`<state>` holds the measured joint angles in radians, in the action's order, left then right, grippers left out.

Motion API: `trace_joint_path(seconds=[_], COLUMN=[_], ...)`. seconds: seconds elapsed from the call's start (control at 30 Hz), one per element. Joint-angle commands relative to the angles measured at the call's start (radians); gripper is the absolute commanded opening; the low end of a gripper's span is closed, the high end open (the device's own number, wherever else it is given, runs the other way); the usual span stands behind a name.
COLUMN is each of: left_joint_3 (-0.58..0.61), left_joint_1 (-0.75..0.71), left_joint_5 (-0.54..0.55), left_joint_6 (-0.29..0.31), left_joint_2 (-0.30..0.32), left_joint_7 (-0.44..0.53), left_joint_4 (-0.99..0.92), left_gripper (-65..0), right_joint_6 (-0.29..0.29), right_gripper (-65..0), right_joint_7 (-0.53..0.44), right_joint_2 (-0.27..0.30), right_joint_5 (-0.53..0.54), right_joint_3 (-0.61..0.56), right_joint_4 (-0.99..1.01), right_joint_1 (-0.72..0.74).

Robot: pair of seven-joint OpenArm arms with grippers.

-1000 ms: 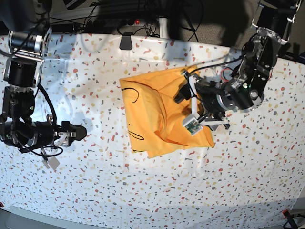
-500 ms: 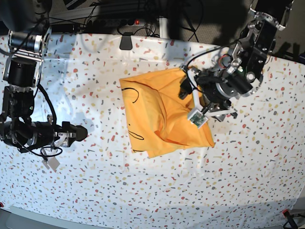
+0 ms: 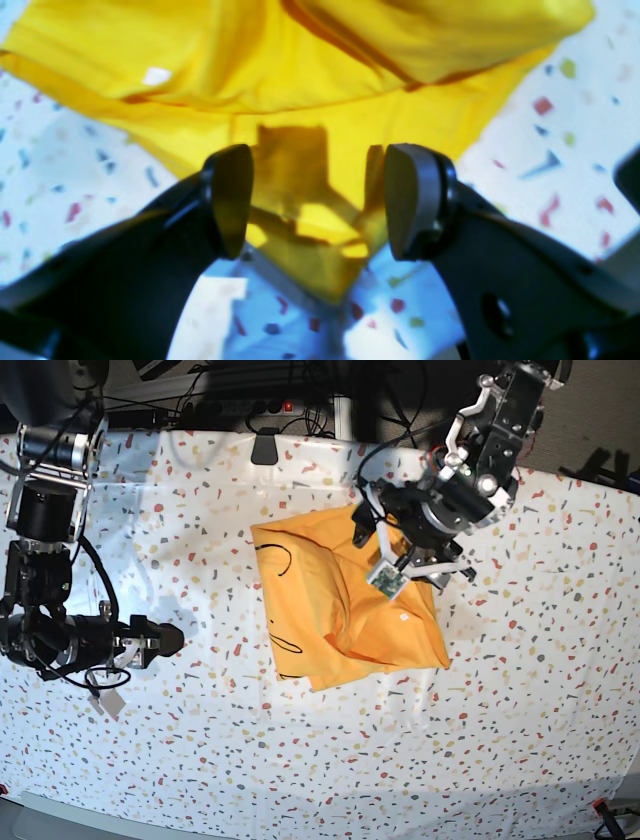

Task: Fold the T-shirt properly
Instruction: 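Move the left gripper over the folded bundle and lift it away, then lower the left gripper onto the bundle's folded edge and grasp it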

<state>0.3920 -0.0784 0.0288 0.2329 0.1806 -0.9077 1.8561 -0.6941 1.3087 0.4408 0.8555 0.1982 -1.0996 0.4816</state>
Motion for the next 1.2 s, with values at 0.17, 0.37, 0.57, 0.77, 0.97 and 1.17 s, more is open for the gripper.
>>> trace_joint_path(seconds=[0.17, 0.37, 0.57, 0.77, 0.97, 1.17], left_joint_3=[-0.004, -0.004, -0.004, -0.004, 0.029, 0.109], left_joint_1=[0.019, 0.071, 0.096, 0.101, 0.117, 0.172], left_joint_5=[0.033, 0.103, 0.017, -0.048, 0.111, 0.074], left_joint_6=[-0.063, -0.011, 0.029, 0.025, 0.026, 0.026], left_joint_2=[-0.006, -0.092, -0.147, -0.147, -0.153, -0.167], left_joint_7=[0.021, 0.030, 0.066, 0.072, 0.043, 0.006], left_joint_4=[0.018, 0.019, 0.003, -0.135, -0.153, -0.153], left_gripper=[-25.1, -25.1, -25.1, -25.1, -25.1, -25.1], right_joint_6=[-0.004, -0.004, -0.004, -0.004, -0.004, -0.004], right_gripper=[-39.2, -39.2, -39.2, -39.2, -39.2, -39.2], right_joint_7=[-0.026, -0.029, -0.025, -0.019, -0.019, -0.019], right_joint_2=[0.016, 0.008, -0.016, -0.017, -0.017, -0.017], right_joint_5=[0.020, 0.078, 0.098, 0.098, 0.098, 0.098], right_joint_3=[0.006, 0.006, 0.006, 0.006, 0.006, 0.006], right_joint_4=[-0.018, -0.018, -0.018, -0.018, -0.018, -0.018], right_joint_1=[0.031, 0.031, 0.031, 0.031, 0.031, 0.031])
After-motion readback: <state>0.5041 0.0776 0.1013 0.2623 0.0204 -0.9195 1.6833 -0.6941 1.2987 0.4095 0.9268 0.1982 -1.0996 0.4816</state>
